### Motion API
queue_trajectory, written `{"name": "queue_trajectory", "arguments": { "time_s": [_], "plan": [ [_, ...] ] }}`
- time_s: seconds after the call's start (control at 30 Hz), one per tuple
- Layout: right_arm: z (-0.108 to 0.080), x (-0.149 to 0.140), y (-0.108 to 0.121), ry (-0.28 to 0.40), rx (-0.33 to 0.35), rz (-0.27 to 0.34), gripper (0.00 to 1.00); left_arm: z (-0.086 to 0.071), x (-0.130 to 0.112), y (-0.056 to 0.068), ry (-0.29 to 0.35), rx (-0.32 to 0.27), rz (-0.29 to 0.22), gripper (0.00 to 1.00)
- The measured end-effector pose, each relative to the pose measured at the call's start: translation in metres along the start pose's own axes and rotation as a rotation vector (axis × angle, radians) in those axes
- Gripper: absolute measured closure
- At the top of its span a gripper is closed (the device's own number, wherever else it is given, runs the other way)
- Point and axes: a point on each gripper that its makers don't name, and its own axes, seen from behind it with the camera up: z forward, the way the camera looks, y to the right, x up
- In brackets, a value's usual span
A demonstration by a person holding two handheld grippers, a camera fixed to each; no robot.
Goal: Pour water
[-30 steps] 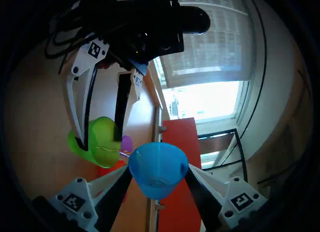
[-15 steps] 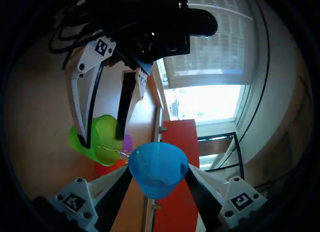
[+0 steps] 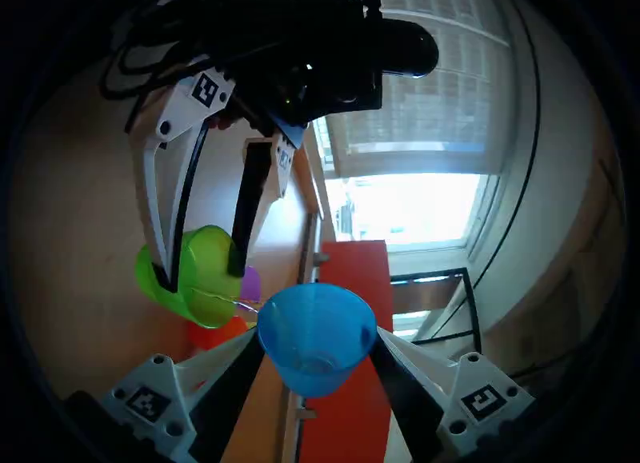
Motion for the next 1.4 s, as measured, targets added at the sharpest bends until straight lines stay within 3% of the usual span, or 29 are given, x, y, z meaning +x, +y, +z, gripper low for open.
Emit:
{"name": "queue_trajectory", "arguments": {
  "time_s": [1.4],
  "plan": [
    [-0.008, 0.022, -0.013, -0.014, -0.016, -0.110, 0.10, 0.000, 0.003, 0.000, 0.004, 0.001, 0.006, 0.10]
  ]
}}
